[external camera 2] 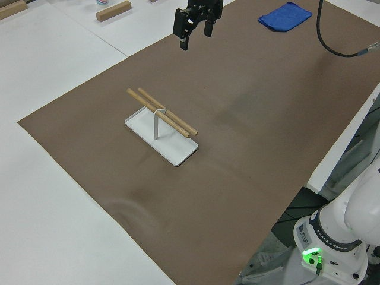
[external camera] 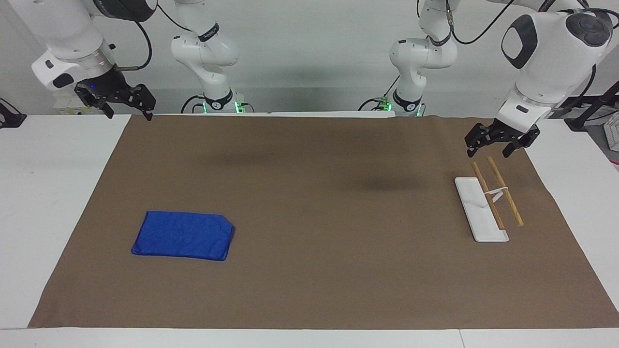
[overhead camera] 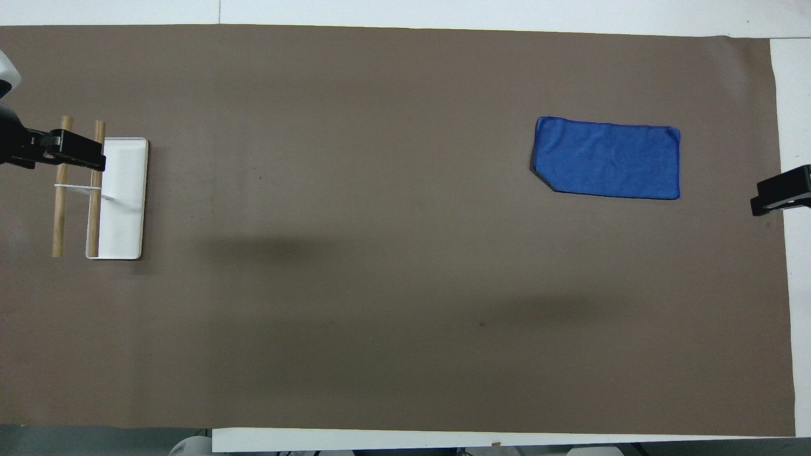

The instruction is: Right arm passes towel to left arm to hang

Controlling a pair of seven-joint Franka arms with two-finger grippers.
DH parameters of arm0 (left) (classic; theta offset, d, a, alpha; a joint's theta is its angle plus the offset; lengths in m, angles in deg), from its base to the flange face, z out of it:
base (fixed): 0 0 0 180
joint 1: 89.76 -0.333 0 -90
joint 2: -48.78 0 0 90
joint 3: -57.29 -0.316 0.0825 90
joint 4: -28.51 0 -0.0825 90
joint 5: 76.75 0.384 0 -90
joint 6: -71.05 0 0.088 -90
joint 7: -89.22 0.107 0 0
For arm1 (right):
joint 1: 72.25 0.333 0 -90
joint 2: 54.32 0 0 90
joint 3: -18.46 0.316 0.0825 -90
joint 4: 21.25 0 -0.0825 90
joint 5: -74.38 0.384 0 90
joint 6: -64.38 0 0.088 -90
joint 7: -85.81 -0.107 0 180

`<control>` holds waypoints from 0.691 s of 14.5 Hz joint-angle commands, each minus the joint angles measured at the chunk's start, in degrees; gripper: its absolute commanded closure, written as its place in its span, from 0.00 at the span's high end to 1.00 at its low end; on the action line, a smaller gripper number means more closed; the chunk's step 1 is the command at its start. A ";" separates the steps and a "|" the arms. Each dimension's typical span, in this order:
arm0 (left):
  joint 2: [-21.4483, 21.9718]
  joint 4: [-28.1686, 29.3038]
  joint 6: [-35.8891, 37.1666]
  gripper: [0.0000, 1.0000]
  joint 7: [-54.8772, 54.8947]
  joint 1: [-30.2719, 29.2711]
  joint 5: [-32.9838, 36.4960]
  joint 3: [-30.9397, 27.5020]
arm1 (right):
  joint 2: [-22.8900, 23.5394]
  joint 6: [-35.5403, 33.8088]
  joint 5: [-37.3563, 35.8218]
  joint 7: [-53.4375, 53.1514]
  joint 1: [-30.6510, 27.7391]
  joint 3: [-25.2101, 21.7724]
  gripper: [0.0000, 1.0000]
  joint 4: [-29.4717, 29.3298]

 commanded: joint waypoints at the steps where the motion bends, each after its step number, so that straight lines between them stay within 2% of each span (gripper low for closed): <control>1: 0.79 0.68 0.99 1.00 -0.62 -0.48 0.01 0.49 | -1.50 1.15 1.01 1.20 -0.55 0.26 1.00 1.86; 10: 0.79 0.77 2.31 0.99 -0.62 -0.13 -0.08 1.28 | -1.67 -0.61 1.01 2.17 -0.12 0.26 1.00 2.03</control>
